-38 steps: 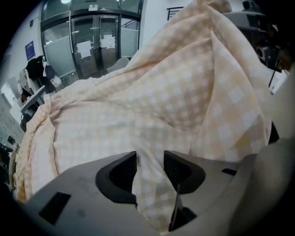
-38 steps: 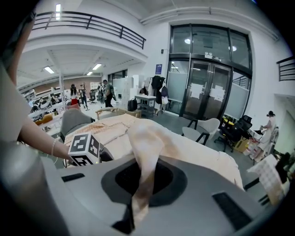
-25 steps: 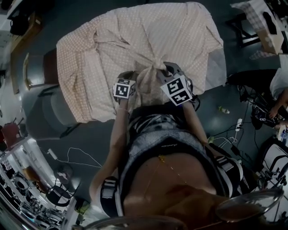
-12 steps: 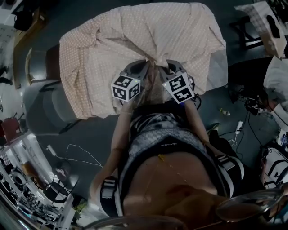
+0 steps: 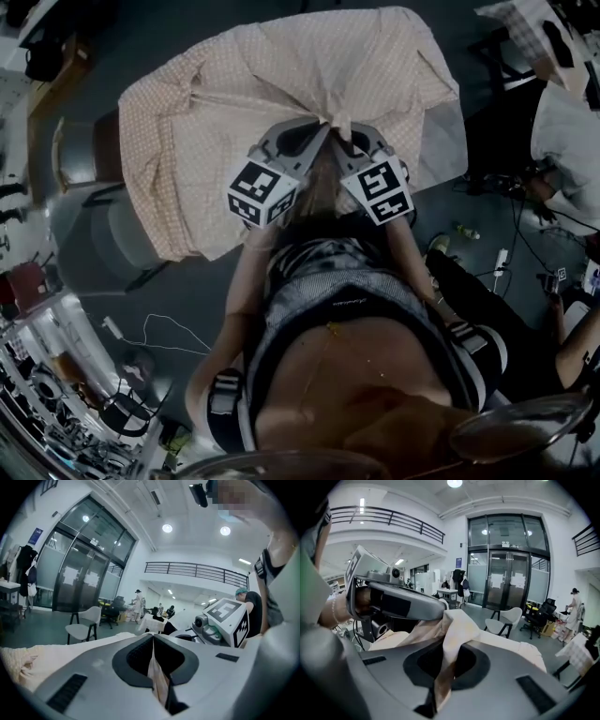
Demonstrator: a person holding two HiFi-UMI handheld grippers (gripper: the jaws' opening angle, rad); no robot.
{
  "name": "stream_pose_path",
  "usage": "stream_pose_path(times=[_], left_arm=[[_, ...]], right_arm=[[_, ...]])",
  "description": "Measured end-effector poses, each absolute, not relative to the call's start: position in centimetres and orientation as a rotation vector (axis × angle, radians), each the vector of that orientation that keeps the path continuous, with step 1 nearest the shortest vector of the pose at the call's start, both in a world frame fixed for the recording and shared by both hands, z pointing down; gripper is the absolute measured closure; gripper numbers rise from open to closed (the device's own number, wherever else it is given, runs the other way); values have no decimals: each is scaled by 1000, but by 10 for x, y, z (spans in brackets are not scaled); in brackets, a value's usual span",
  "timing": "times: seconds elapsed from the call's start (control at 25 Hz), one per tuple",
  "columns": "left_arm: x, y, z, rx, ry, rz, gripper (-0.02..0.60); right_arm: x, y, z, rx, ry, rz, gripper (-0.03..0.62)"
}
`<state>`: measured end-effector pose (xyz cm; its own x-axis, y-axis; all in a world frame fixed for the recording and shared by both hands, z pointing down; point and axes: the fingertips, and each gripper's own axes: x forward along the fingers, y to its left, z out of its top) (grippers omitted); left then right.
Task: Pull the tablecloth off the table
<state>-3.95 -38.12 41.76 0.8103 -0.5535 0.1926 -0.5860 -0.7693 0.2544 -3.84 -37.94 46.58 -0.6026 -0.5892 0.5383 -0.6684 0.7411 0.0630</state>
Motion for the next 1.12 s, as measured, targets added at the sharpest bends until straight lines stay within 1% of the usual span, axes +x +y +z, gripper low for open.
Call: stream_pose_path(times=[0.24,0.56,0.6,0.64,0.72,0.8,0.84,1.0,1.12], left_arm=[[-36,-376,368,2795,-897,106,574],[-44,-373,391,2780,-882,101,566],[-48,-374,393,2781,-881,109,551],[-52,-374,395,2782,-880,116,518],[-58,-371,401,2795,-850,162,449],[-56,-365,417,2820,-777,285,367],[-54,-364,426,2833,-761,359,356],[-40,-368,458,2884,-802,604,345],[-32,-379,470,2859,-877,576,345]], right_arm=[[-36,-379,415,937,-2534,204,530],[-45,-379,417,880,-2585,249,530],[-46,-380,417,870,-2582,244,530],[-48,-381,418,860,-2580,241,530],[-51,-382,419,839,-2580,249,530],[-52,-383,421,814,-2585,263,530],[-52,-383,422,797,-2589,265,530],[-60,-382,424,730,-2596,264,530],[-65,-381,430,703,-2592,282,530]])
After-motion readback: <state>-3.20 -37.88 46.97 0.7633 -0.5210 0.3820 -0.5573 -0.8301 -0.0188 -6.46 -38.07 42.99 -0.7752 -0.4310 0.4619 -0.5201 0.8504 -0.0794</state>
